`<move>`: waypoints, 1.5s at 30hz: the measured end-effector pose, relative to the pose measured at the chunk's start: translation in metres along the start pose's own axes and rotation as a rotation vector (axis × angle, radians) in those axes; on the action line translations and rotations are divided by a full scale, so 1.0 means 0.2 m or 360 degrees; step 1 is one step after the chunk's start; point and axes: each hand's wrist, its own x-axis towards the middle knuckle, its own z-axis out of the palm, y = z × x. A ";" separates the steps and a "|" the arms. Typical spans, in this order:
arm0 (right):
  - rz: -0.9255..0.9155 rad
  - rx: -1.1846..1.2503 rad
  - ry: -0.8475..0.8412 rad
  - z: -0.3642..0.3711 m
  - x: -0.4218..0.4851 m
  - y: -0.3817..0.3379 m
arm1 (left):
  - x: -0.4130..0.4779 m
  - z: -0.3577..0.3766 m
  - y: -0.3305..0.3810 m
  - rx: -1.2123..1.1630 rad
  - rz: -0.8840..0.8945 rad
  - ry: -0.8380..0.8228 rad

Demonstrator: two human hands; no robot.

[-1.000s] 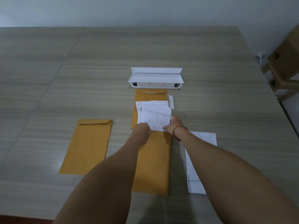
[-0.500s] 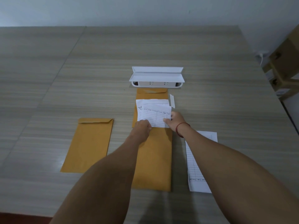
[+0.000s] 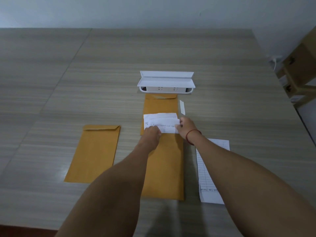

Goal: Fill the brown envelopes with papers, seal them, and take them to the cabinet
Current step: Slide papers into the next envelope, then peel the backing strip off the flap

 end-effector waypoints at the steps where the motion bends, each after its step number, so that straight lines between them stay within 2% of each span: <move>1: 0.0011 -0.0095 -0.0061 0.01 -0.01 0.02 | 0.00 0.00 0.00 0.0007 0.0010 0.0005; 3: 0.0052 -0.0221 -0.0223 0.02 -0.02 0.07 | -0.01 0.00 -0.01 0.0052 0.0036 -0.0010; 5: 0.0039 -0.0192 -0.0275 0.01 -0.01 0.08 | -0.01 0.00 -0.01 0.0074 0.0049 -0.0037; 9: -0.0083 0.0087 -0.0050 -0.01 0.02 -0.01 | 0.00 -0.01 0.03 0.0039 0.0092 -0.0044; 11: -0.0138 -0.0020 -0.0005 -0.02 0.01 -0.03 | 0.00 -0.01 0.03 0.0040 0.0107 -0.0025; 17: -0.0155 -0.0573 -0.0407 0.06 -0.02 0.06 | -0.03 0.01 0.01 0.0088 0.0119 -0.0028; 22: -0.0176 -0.0356 -0.0241 0.02 -0.02 0.02 | -0.03 0.00 0.01 -0.0021 0.0012 0.0015; 26: -0.0149 -0.0523 -0.0408 0.04 -0.02 0.04 | -0.03 0.02 0.02 -0.0027 0.0019 0.0004; 31: -0.0206 -0.0429 -0.0285 0.03 -0.01 0.04 | -0.04 0.03 0.01 -0.0050 0.0007 0.0004; 35: -0.0162 -0.0515 -0.0387 0.04 -0.02 0.04 | -0.05 0.02 0.03 -0.0043 0.0023 0.0015; 38: -0.0118 -0.0402 -0.0335 0.02 -0.02 0.04 | -0.06 0.02 0.03 -0.0059 0.0011 0.0007; 45: -0.0109 -0.0280 -0.0421 0.03 -0.01 0.00 | -0.05 0.01 0.03 -0.0107 0.0073 -0.0037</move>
